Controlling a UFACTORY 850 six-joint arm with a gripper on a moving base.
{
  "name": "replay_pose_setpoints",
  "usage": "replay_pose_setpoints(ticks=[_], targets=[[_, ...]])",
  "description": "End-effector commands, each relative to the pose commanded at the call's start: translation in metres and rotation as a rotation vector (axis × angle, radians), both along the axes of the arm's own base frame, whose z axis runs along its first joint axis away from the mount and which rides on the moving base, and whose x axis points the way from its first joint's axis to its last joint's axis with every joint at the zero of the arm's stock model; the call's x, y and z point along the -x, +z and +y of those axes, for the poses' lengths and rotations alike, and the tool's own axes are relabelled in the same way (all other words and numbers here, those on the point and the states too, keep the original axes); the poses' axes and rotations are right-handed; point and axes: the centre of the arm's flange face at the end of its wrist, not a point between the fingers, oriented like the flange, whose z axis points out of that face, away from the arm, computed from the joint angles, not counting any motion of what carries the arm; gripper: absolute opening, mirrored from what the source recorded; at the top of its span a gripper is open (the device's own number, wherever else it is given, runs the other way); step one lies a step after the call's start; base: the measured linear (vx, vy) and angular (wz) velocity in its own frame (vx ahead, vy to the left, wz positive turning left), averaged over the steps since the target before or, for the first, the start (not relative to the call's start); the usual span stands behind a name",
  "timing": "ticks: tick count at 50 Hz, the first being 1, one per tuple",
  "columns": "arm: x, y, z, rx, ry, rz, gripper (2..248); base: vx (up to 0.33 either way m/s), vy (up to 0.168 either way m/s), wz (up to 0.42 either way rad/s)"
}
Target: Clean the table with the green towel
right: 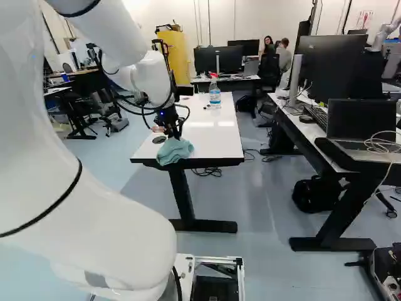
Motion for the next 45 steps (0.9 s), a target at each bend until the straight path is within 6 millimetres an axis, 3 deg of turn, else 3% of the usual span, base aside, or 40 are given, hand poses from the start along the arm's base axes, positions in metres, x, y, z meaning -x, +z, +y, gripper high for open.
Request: replay_pose_setpoints(ticks=[11,36,45], targets=[[0.012,0.013,0.000,-0.002,0.004,0.010,30,0.000,0.000,0.000],[0.012,0.013,-0.001,-0.002,0.002,0.010,30,0.000,0.000,0.000],[0.002,0.014,-0.010,-0.002,-0.023,0.002,30,0.000,0.000,0.000]])
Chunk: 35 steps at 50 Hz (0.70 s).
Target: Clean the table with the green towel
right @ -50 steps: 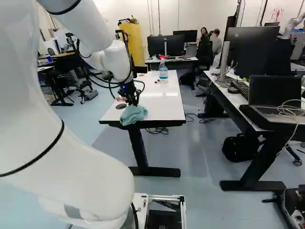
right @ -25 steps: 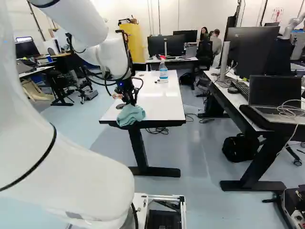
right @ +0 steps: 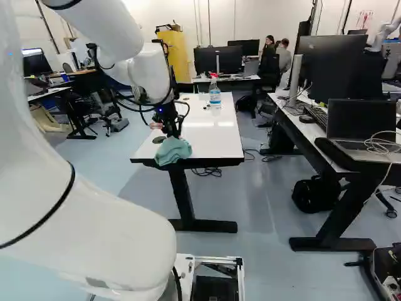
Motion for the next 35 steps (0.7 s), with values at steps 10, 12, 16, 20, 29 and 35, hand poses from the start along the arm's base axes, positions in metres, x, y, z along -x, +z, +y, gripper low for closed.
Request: replay_pose_setpoints(ticks=[10,12,16,20,29,35], targets=[[-0.016,0.001,-0.015,0.001,-0.037,-0.013,30,0.000,0.000,0.000],[-0.019,0.001,-0.018,0.001,-0.044,-0.015,30,0.000,0.000,0.000],[-0.026,0.002,-0.025,0.002,-0.060,-0.022,30,0.000,0.000,0.000],[-0.033,0.003,-0.031,0.004,-0.075,-0.035,30,0.000,0.000,0.000],[-0.048,0.004,-0.046,0.007,-0.107,-0.059,30,0.000,0.000,0.000],[-0.057,0.005,-0.054,0.010,-0.123,-0.076,30,0.000,0.000,0.000]])
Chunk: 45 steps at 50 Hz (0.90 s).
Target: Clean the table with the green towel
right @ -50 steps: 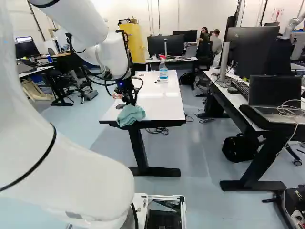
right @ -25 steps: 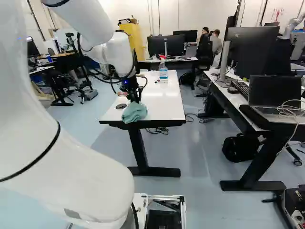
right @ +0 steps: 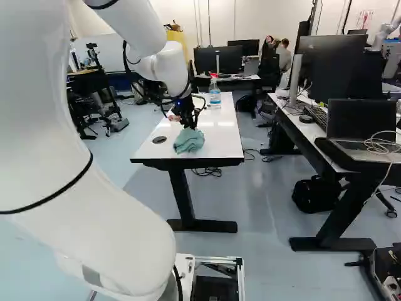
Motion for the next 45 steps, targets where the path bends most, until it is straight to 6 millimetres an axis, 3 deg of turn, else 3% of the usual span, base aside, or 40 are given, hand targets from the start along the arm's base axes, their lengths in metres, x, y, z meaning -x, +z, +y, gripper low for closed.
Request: replay_pose_setpoints(ticks=[15,45], targets=[[-0.020,0.001,-0.022,0.002,-0.042,-0.012,30,0.000,0.000,0.000],[-0.034,0.001,-0.077,0.006,-0.145,-0.023,30,0.000,0.000,0.000]])
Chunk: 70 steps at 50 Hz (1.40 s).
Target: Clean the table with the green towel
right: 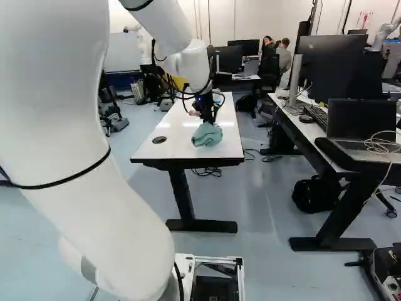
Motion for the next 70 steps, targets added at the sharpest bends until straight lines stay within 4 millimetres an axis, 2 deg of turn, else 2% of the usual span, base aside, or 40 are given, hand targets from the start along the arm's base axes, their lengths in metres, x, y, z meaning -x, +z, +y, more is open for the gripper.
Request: replay_pose_setpoints(ticks=[13,31,36,56,57,61,62,66,67,70], targets=[[-0.011,0.000,-0.024,0.004,-0.039,-0.012,30,0.000,0.000,0.000],[-0.038,0.001,-0.050,0.013,-0.072,-0.036,30,0.000,0.000,0.000],[-0.044,0.000,-0.051,0.013,-0.070,-0.039,30,0.000,0.000,0.000],[-0.044,0.000,-0.051,0.013,-0.070,-0.039,30,0.000,0.000,0.000],[-0.044,0.000,-0.051,0.013,-0.070,-0.039,38,0.000,0.000,0.000],[-0.044,0.000,-0.051,0.013,-0.070,-0.039,38,0.000,0.000,0.000],[-0.044,0.000,-0.051,0.013,-0.070,-0.039,69,0.000,0.000,0.000],[-0.044,0.000,-0.051,0.013,-0.070,-0.039,69,0.000,0.000,0.000],[-0.044,0.000,-0.051,0.013,-0.070,-0.039,104,0.000,0.000,0.000],[-0.044,0.000,-0.051,0.013,-0.070,-0.039,104,0.000,0.000,0.000]])
